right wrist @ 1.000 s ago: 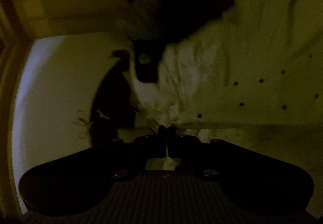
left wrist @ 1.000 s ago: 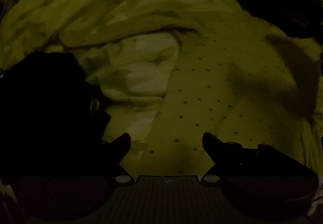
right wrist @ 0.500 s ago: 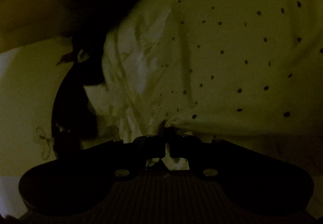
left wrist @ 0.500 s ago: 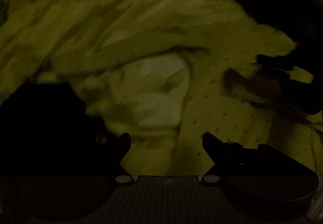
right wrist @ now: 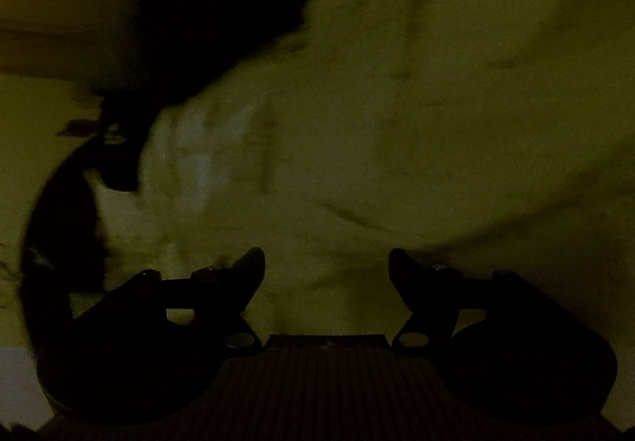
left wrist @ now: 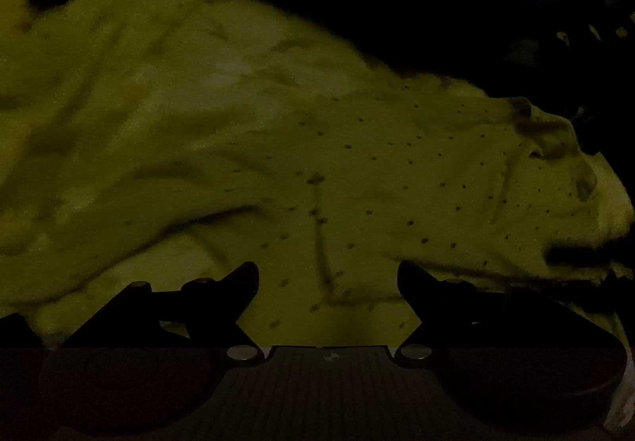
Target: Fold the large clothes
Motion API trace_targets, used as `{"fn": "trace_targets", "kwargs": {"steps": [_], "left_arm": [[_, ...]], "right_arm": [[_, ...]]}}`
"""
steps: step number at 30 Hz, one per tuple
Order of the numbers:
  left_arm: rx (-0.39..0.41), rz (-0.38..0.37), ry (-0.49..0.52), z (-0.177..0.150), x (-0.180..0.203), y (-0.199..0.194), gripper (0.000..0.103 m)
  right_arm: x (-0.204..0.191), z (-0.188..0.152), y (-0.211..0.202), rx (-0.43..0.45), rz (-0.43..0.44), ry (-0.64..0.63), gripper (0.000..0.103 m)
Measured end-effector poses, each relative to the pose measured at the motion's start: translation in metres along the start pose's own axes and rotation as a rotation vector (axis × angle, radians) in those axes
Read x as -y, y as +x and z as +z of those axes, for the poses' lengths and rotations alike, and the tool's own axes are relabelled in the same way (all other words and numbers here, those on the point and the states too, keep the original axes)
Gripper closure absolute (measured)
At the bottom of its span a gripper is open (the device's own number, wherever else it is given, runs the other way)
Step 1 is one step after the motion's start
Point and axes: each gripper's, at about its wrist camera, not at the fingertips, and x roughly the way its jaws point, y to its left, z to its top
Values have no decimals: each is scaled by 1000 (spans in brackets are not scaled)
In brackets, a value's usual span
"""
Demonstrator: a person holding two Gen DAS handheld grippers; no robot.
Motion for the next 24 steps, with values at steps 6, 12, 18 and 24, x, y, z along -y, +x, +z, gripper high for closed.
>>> {"fn": "trace_targets", "kwargs": {"steps": [6,12,18,24], "left_arm": [[-88,-39,51,2,20,39,25],[5,-70,-36,9,14,7,59],[94,-66,-144,7,-11,-46,59],[2,-22,-171,-9,-26,-22,58]], "right_arm": [[55,-29,-59,80,-104,96,29],[79,-42,-97,225,-189,159,30],[73,-36,-120,357,-380,34,40],[58,-30,-98,319,-588,-306,43]]}}
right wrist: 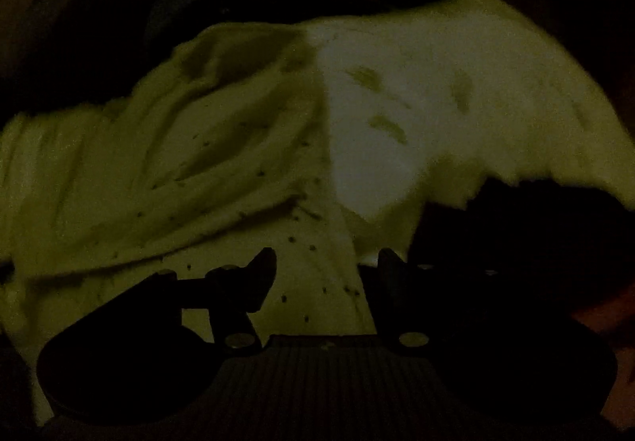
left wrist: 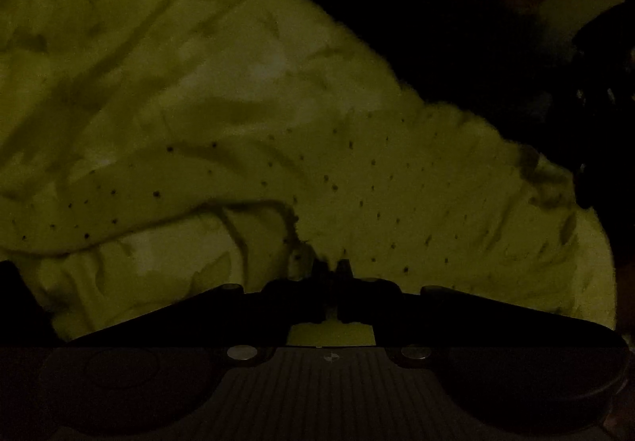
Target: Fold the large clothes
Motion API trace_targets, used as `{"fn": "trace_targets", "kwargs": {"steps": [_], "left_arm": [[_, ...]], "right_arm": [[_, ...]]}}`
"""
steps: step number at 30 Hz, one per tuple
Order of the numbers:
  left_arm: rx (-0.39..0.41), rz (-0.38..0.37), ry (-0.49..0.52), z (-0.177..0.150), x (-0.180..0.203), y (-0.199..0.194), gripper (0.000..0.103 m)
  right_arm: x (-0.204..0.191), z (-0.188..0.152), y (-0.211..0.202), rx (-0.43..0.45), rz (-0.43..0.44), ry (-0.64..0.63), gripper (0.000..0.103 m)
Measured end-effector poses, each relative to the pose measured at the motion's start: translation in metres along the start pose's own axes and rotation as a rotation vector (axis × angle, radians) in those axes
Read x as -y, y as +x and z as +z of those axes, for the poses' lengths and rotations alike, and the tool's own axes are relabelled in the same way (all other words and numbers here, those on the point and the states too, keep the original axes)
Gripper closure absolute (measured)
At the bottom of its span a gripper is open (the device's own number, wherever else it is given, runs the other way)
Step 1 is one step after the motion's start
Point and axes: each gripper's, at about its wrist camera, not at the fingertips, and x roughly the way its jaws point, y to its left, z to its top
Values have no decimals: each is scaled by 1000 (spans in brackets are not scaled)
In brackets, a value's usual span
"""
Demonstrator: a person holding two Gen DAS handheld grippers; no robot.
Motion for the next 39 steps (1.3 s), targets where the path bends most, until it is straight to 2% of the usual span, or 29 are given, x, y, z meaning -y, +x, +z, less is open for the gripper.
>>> {"fn": "trace_targets", "kwargs": {"steps": [2,4,7,10,12,13,14,19,22,24,26,27,28,29,31,33,36,37,39], "left_arm": [[-13,18,31,-2,8,6,58],[-19,11,24,-5,10,6,58],[-29,26,10,-4,10,6,58],[-36,26,-12,-2,7,4,58],[-43,30,-8,-2,5,3,58],[-46,32,-6,-1,4,3,58],[-49,33,-7,-1,3,4,58],[-95,53,-18,-6,-1,10,59],[-167,76,-25,-16,-5,24,59],[-189,90,-18,-20,-5,30,59],[-193,102,-18,-21,-7,30,31],[-195,105,-26,-21,-8,29,20],[-194,115,-34,-20,-9,27,2],[-189,130,-46,-19,-11,24,2],[-143,162,-73,-15,-17,12,0],[-82,169,-96,-9,-21,-1,0],[15,148,-100,7,-20,-13,0],[24,139,-83,13,-15,-10,0],[43,120,-24,24,-3,-3,0]], "right_arm": [[-13,1,11,3,-51,-134,48],[-20,5,18,22,-107,-192,49],[-23,15,29,23,-109,-218,48],[-36,18,48,-10,-174,-380,52],[-37,18,53,-3,-179,-455,55],[-36,18,53,5,-177,-478,72],[-32,19,52,10,-169,-479,90],[-4,21,37,32,-129,-308,94],[18,14,43,-25,-141,-190,94],[27,12,47,-48,-129,-151,88],[27,14,42,-34,-120,-143,78],[26,16,40,-31,-126,-145,74],[26,16,37,-29,-138,-147,64],[27,18,33,-21,-152,-141,60],[29,23,22,12,-159,-106,59],[34,32,12,45,-128,-51,58],[37,46,6,93,-38,24,54],[36,53,8,91,-4,41,48],[30,69,17,94,58,81,46]]}}
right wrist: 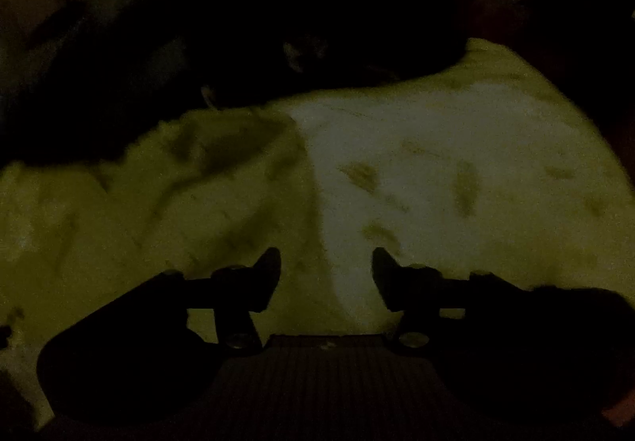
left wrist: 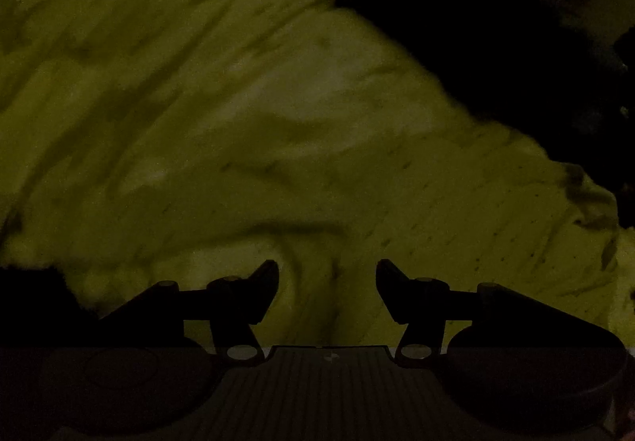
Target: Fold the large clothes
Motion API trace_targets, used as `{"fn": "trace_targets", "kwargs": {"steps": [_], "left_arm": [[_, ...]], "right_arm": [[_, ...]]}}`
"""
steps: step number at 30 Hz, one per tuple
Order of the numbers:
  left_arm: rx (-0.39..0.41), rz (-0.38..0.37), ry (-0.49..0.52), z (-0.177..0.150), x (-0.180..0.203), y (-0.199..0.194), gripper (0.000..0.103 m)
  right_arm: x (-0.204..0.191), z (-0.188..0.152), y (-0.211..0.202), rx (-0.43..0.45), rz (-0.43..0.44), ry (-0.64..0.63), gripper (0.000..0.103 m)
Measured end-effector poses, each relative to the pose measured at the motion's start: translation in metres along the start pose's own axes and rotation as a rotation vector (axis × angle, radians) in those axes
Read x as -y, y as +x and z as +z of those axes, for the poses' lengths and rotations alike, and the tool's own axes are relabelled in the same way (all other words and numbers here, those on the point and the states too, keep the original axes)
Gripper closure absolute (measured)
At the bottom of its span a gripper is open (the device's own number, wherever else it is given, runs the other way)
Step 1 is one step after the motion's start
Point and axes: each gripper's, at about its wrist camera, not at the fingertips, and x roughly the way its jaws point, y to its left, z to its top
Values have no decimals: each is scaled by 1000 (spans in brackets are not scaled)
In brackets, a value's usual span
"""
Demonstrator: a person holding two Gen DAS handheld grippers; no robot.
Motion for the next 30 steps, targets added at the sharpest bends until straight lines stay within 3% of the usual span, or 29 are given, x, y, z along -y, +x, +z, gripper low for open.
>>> {"fn": "trace_targets", "kwargs": {"steps": [4,7,9,12,13,14,16,18,22,25,29,30], "left_arm": [[35,-70,199,11,30,20,0],[-21,-120,351,11,48,39,0],[-56,-139,405,12,51,50,0],[-110,-140,439,9,48,65,0],[-120,-145,453,8,46,67,12],[-136,-141,468,8,45,69,24],[-146,-145,475,8,41,70,58],[-119,-153,463,9,37,63,63],[-46,-119,392,13,28,51,66],[-66,-103,291,21,19,61,67],[-88,-55,294,22,22,69,62],[-86,-40,288,22,22,70,55]], "right_arm": [[-19,24,22,5,59,64,47],[-33,38,44,-23,54,60,51],[-41,43,59,-74,5,36,52],[-42,42,75,-125,-40,27,78],[-41,42,78,-132,-30,35,92],[-39,42,80,-145,-20,45,96],[-36,44,78,-136,-14,53,97],[-31,49,71,-105,-3,68,97],[-12,58,62,-59,84,234,97],[5,62,69,-50,87,372,97],[8,57,91,-132,34,370,96],[5,56,92,-126,22,346,96]]}}
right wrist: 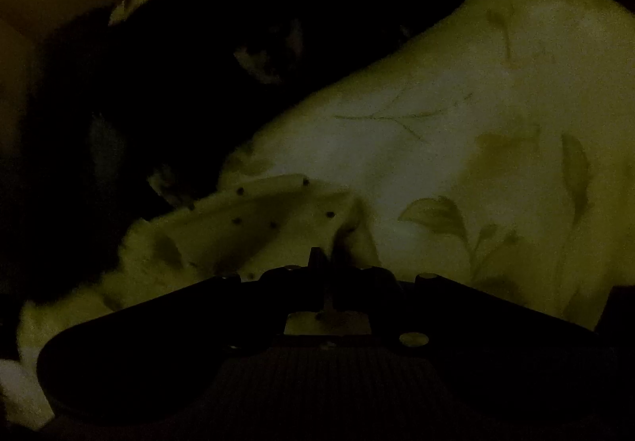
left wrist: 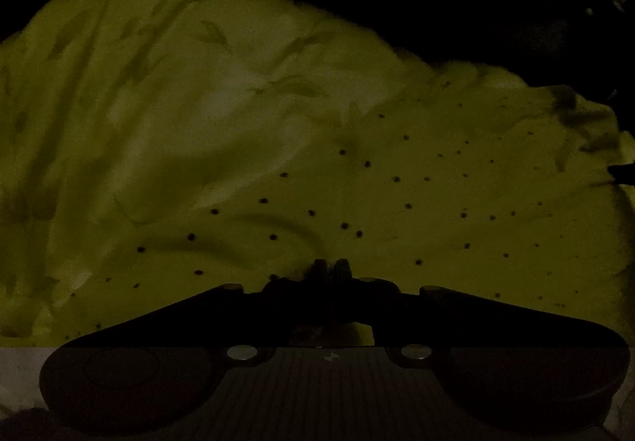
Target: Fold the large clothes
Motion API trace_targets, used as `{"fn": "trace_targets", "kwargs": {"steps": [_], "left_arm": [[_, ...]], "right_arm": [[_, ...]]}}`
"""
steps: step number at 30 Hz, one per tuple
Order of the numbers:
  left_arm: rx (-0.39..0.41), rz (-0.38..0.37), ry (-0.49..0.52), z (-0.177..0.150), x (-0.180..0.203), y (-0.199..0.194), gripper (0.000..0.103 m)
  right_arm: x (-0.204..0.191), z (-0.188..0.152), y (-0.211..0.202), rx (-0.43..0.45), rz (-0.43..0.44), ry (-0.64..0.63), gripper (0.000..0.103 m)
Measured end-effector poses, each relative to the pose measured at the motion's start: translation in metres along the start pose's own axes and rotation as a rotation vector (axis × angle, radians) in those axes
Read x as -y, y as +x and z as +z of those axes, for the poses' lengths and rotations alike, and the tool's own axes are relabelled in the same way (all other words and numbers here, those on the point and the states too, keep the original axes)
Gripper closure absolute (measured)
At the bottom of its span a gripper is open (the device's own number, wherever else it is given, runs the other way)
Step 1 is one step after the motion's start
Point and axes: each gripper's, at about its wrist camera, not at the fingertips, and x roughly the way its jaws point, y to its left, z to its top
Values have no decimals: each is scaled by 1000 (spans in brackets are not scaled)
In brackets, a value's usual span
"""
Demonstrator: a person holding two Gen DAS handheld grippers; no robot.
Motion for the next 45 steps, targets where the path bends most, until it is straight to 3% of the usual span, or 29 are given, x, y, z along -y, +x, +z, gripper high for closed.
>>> {"fn": "trace_targets", "kwargs": {"steps": [1,3,4,6,7,9,13,18,20,22,26,30,34,40,42,45], "left_arm": [[-2,5,-12,1,0,1,33],[0,7,-44,3,-3,1,17],[9,7,-60,4,-4,0,5],[24,19,-93,4,-13,-9,0],[45,31,-113,2,-16,-15,0],[92,56,-135,-3,-18,-32,0],[138,46,-143,-26,-10,-58,0],[37,54,-139,-57,5,-46,0],[-51,81,-124,-65,10,-28,0],[-89,103,-133,-69,8,-19,0],[-32,72,-319,-65,-16,-35,0],[66,93,-474,-65,-52,-64,0],[133,116,-699,-79,-104,-81,0],[139,147,-1020,-91,-167,-60,0],[99,179,-1069,-91,-178,-45,0],[123,248,-1144,-95,-191,-36,0]], "right_arm": [[-4,-1,1,10,-11,-29,92],[-5,-2,-3,26,-22,-49,81],[-8,-4,-8,50,-23,-71,73],[-14,-8,-25,105,-40,-144,51],[-16,-11,-34,137,-50,-181,40],[-18,-20,-51,180,-47,-254,40],[-21,-55,-65,158,-53,-401,33],[-21,-111,-49,30,-104,-616,30],[-14,-121,-34,-37,-143,-611,20],[-6,-121,-23,-90,-176,-535,20],[4,-104,-38,-53,-129,-336,20],[-1,-98,-66,-13,-87,-359,13],[9,-102,-88,-16,-79,-366,13],[23,-123,-95,-79,-107,-334,13],[24,-128,-95,-93,-117,-327,13],[19,-134,-96,-110,-122,-332,13]]}}
